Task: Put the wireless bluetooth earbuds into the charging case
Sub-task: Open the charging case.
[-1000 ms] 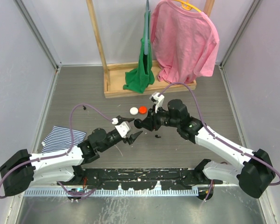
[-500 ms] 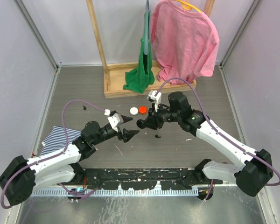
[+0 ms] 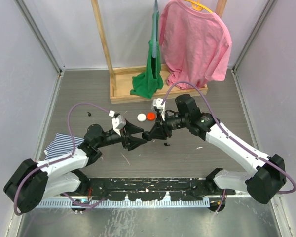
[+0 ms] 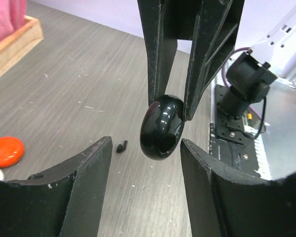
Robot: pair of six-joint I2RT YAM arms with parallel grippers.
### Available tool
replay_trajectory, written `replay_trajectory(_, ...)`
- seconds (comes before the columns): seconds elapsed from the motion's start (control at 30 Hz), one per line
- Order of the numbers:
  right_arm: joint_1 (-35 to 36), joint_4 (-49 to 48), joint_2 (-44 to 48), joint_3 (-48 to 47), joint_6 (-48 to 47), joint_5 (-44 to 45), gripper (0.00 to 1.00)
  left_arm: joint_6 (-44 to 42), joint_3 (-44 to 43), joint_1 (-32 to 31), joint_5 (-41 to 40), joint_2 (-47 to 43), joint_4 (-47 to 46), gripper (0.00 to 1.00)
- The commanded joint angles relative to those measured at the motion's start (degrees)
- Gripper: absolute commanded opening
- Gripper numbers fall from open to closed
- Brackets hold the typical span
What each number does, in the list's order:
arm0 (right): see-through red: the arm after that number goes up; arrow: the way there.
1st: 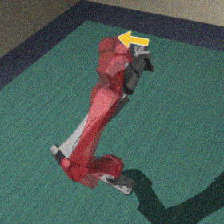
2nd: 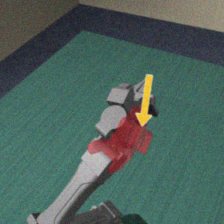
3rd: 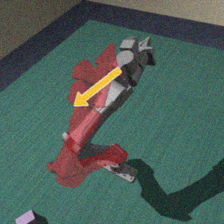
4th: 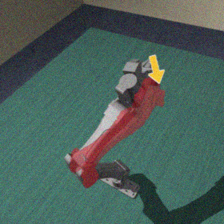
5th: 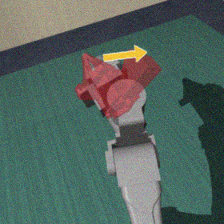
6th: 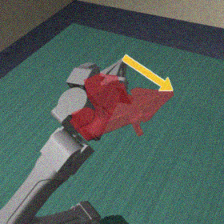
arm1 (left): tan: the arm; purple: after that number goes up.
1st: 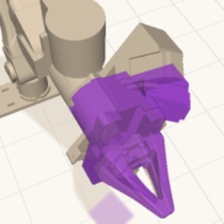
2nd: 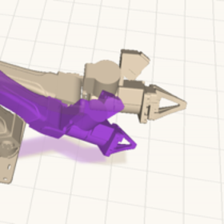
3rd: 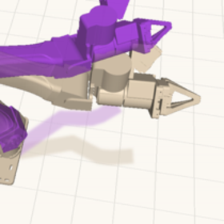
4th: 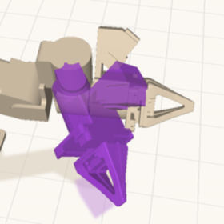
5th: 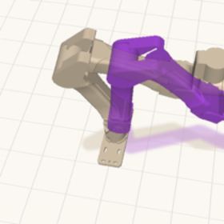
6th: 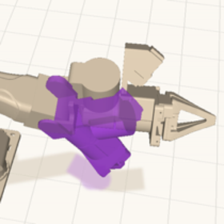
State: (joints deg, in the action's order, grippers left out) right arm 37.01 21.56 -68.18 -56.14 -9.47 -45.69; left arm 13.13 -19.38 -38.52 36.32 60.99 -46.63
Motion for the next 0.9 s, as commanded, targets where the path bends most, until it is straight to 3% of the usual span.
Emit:
replay_trajectory(0.0,-0.19,-0.6,0.57,-3.08,-3.4,-4.43,0.09,5.2,-0.7,1.08,7.35,2.57,-9.2,0.58)
replay_trajectory(0.17,-0.19,-0.69,-0.4,-3.25,-3.86,-6.87,0.09,9.0,-0.27,2.46,10.55,4.96,-15.83,0.53)
replay_trajectory(0.43,-0.2,-0.87,-0.98,-3.25,-4.42,-7.43,0.1,9.3,-0.46,2.58,11.82,4.75,-15.75,0.43)
replay_trajectory(0.87,-0.2,-0.93,0.13,-3.6,-5.17,-7.31,0.1,8.85,-1.4,2.58,12.35,6.36,-13.66,0.49)
